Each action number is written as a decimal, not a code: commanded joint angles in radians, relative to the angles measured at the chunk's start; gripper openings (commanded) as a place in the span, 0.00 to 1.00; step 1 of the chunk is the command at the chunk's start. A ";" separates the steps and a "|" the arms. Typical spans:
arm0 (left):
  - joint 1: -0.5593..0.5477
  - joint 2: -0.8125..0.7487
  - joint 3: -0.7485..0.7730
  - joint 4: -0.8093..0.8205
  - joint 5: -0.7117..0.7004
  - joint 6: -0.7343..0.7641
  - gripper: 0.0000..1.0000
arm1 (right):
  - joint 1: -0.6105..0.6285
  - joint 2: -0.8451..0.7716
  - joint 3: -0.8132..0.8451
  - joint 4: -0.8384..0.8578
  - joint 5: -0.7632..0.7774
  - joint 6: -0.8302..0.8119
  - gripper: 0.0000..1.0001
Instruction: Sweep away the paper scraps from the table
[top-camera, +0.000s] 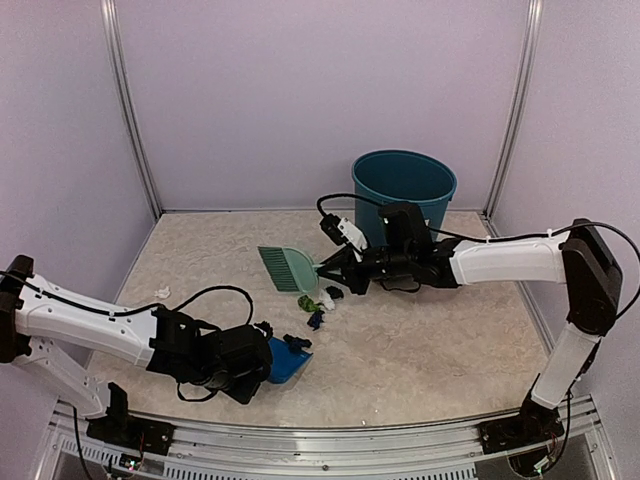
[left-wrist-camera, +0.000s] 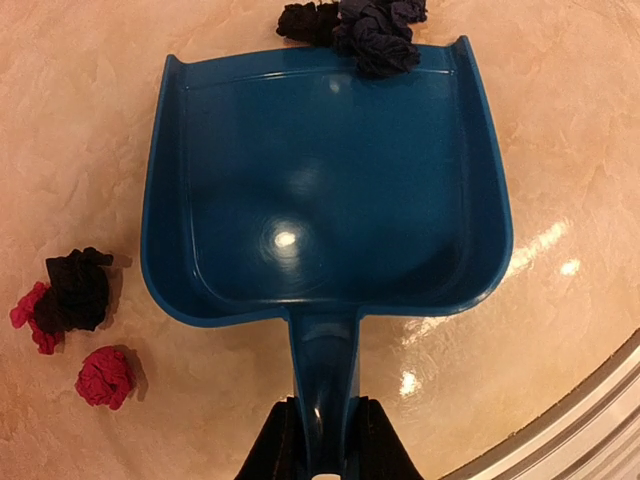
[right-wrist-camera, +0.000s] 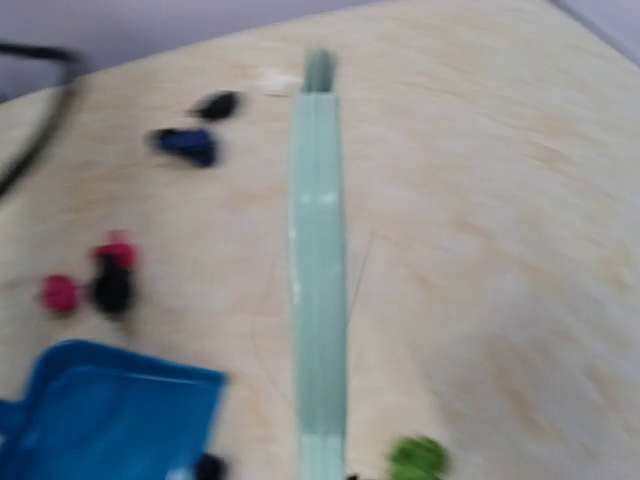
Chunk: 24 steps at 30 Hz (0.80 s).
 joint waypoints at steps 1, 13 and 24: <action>-0.010 -0.014 -0.011 0.004 0.025 0.009 0.15 | -0.007 -0.055 -0.047 -0.004 0.232 0.046 0.00; -0.005 -0.009 -0.005 0.020 0.039 0.033 0.15 | -0.003 -0.122 -0.190 -0.002 0.342 0.074 0.00; -0.007 -0.006 -0.014 0.033 0.039 0.024 0.14 | 0.002 -0.049 -0.160 0.072 0.331 0.141 0.00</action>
